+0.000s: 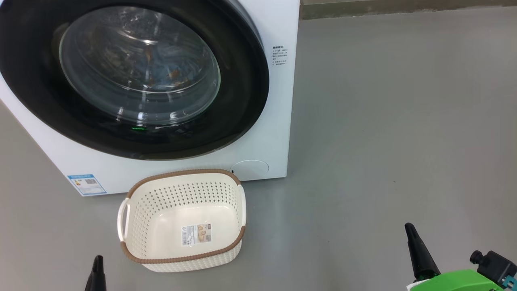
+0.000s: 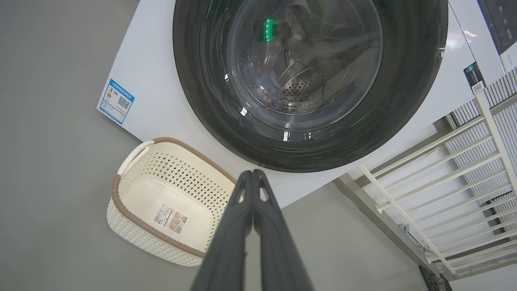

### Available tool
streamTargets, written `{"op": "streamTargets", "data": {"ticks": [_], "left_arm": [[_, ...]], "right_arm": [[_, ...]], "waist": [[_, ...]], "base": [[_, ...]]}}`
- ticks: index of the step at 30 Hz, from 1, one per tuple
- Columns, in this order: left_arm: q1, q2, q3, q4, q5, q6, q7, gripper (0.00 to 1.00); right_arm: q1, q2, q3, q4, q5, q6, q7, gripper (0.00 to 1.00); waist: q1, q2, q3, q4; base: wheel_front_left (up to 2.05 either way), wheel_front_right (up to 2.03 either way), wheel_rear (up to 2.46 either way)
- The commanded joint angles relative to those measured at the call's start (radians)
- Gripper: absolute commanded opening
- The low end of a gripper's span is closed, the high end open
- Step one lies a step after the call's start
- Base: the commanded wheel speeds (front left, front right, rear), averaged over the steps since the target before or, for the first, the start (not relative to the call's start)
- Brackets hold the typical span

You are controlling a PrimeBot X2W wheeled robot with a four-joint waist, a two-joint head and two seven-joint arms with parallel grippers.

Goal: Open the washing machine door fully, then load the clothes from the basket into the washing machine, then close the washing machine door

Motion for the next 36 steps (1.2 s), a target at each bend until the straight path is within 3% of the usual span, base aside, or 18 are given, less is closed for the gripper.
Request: {"op": "streamTargets", "data": {"ticks": [1, 36], "left_arm": [[-0.048, 0.015, 0.022, -0.015, -0.03, -0.001, 0.007, 0.0], [-0.127, 0.009, 0.045, 0.025, -0.403, -0.002, 0.104, 0.0]], "right_arm": [[-0.049, -0.011, 0.005, -0.02, 0.037, -0.001, 0.005, 0.0], [-0.087, -0.013, -0.03, 0.0, 0.417, -0.002, 0.104, 0.0]], "waist": [[-0.0001, 0.0, 0.0, 0.0], [-0.0001, 0.0, -0.006, -0.003]], "base": [[0.0, 0.0, 0.0], [0.0, 0.0, 0.0]]}}
